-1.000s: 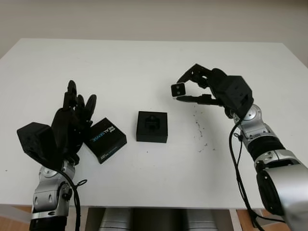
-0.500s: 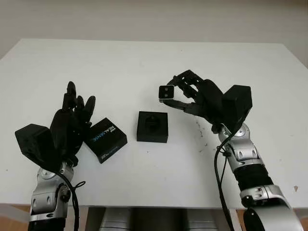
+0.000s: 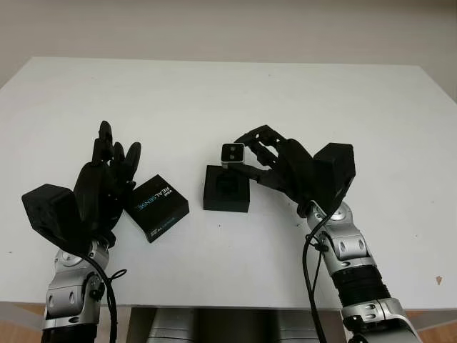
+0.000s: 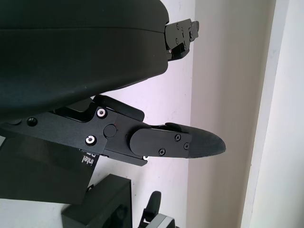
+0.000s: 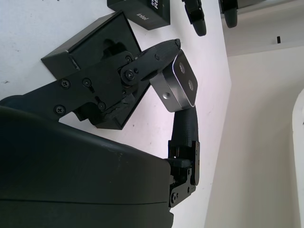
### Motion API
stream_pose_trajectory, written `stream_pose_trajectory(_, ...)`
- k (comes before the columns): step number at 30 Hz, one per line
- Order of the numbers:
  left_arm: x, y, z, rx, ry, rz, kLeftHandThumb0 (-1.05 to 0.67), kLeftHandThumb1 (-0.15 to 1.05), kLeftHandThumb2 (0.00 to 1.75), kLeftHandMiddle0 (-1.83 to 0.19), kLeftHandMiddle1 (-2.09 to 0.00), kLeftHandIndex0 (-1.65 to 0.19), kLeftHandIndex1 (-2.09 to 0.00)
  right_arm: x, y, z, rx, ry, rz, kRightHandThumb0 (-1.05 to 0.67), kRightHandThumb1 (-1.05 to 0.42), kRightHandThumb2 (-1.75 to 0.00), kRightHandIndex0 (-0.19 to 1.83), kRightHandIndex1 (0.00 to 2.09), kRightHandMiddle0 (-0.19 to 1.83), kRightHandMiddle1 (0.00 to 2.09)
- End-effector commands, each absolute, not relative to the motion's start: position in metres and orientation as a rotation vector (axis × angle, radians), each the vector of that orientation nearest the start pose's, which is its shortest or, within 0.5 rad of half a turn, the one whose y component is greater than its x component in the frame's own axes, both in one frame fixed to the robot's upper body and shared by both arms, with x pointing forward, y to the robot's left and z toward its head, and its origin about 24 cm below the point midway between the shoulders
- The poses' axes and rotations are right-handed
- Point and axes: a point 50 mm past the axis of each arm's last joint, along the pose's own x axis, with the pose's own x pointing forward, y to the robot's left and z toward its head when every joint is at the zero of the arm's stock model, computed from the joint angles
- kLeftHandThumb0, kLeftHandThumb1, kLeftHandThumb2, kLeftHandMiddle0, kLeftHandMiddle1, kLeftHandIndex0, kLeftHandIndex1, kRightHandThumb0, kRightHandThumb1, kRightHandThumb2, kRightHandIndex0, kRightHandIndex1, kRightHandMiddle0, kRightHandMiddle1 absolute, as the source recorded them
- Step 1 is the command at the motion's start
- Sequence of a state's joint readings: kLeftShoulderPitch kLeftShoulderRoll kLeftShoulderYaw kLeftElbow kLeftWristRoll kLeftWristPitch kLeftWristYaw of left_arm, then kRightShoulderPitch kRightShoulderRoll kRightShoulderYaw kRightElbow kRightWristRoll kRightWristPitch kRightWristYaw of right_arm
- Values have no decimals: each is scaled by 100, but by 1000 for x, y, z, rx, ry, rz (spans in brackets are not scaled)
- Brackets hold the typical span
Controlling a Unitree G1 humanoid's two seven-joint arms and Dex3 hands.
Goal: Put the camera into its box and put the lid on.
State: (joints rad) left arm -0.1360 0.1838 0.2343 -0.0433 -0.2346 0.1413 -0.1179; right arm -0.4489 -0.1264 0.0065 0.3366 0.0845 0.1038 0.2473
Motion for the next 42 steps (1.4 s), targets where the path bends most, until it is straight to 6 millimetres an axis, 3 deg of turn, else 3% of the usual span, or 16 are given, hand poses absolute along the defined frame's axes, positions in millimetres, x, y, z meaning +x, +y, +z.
stream_pose_trajectory(1, 275, 221, 92, -65, -107, 50, -64, 105, 28, 19, 0, 19, -2, 334, -133, 83, -55, 9, 327, -37, -96, -6, 13, 4, 23, 172)
stream_pose_trajectory(42, 273, 222, 91, -62, -104, 55, -64, 105, 28, 19, 0, 19, -2, 332, -125, 64, -95, 111, 373, -40, -94, -5, 14, 5, 25, 166)
